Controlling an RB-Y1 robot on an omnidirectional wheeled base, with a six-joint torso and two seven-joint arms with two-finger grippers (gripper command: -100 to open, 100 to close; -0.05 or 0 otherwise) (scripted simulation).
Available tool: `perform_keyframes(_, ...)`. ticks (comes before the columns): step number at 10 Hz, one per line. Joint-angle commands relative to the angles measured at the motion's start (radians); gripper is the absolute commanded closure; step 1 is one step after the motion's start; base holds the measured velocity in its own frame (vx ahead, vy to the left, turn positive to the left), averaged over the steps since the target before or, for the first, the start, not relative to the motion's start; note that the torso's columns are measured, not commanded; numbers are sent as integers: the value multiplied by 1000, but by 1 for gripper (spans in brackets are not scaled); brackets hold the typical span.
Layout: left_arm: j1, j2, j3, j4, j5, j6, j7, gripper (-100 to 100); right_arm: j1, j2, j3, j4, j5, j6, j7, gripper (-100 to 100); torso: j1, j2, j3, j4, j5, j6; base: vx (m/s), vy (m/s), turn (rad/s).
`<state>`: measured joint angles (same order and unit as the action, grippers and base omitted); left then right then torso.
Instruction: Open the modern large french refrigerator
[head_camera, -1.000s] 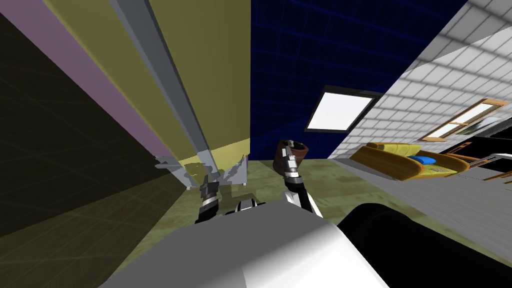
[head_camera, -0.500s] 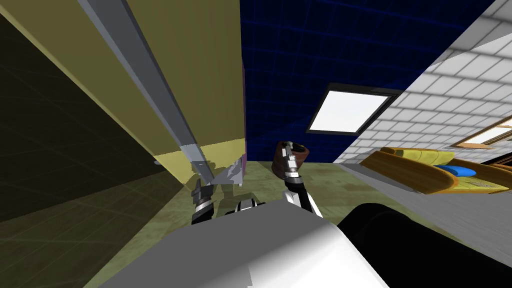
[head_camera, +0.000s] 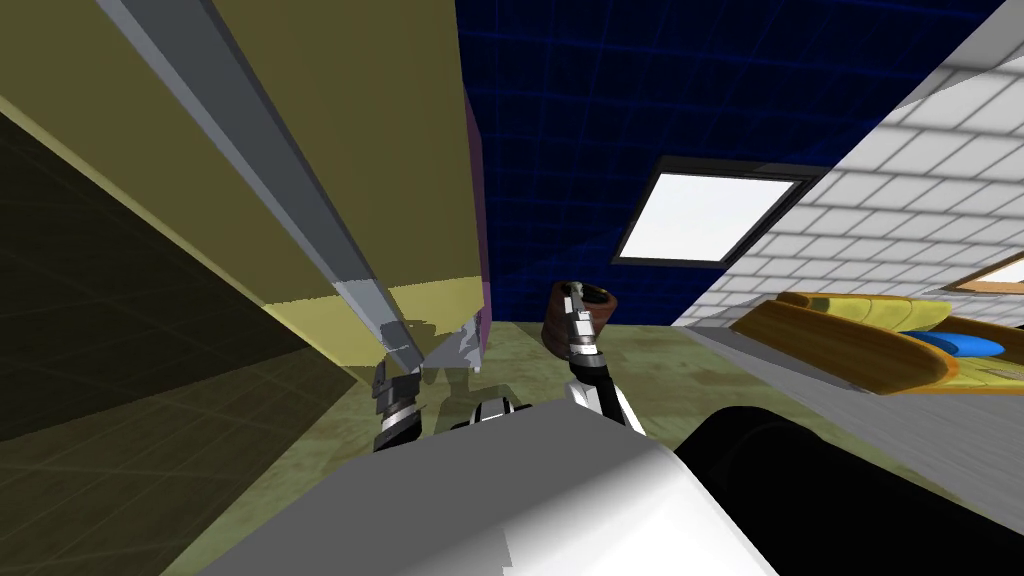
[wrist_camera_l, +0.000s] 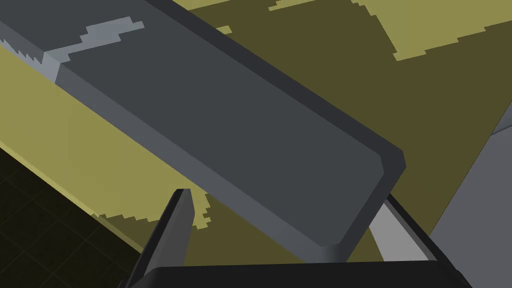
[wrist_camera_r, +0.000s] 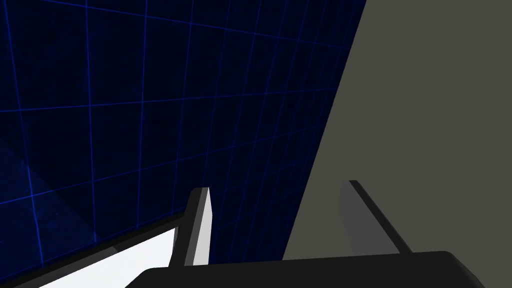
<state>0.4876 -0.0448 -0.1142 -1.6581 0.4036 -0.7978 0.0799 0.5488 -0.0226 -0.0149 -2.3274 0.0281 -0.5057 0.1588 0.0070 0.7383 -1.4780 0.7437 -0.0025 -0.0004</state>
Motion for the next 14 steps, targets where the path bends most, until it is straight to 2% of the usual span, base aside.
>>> perform_keyframes(1, 8, 0, 1, -55, 9, 24, -11, -100, 0, 0, 0, 0, 0, 0, 0, 0, -4, 0, 1, -2, 0, 0, 19, 29, 9)
perform_keyframes(5, 38, 0, -5, -134, 26, 78, -31, -100, 0, 0, 0, 0, 0, 0, 0, 0, -17, 7, 4, 2, -4, 3, 10, 6, 13)
perform_keyframes(8, 48, 0, -7, -164, 32, 96, -38, -100, 0, 0, 0, 0, 0, 0, 0, 0, -18, 10, 5, 6, -7, 2, 0, -2, 0)
perform_keyframes(10, 68, 0, -10, -219, 43, 132, -52, -100, 0, 0, 0, 0, 0, 0, 0, 0, -19, 13, 6, 9, -9, 1, 5, 0, 9)
perform_keyframes(11, 68, 0, -10, -219, 43, 132, -52, -100, 0, 0, 0, 0, 0, 0, 0, 0, -20, 14, 6, 10, -10, 2, 0, 0, 0)
perform_keyframes(12, 91, 1, -13, -195, 43, 145, -52, -100, 0, 0, 0, 0, 0, 0, 0, 0, -21, 14, 6, 10, -11, 2, 11, 9, -2)
perform_keyframes(13, 94, 1, -12, -191, 44, 149, -53, 0, 0, 0, 0, 0, 0, 0, 0, 0, -19, 13, 7, 6, -7, 1, 11, 5, -5)
perform_keyframes(14, 96, 1, -12, -186, 44, 154, -54, 0, 0, 0, 0, 0, 0, 0, 0, 0, -15, 11, 7, 2, -4, 0, 8, -1, -7)
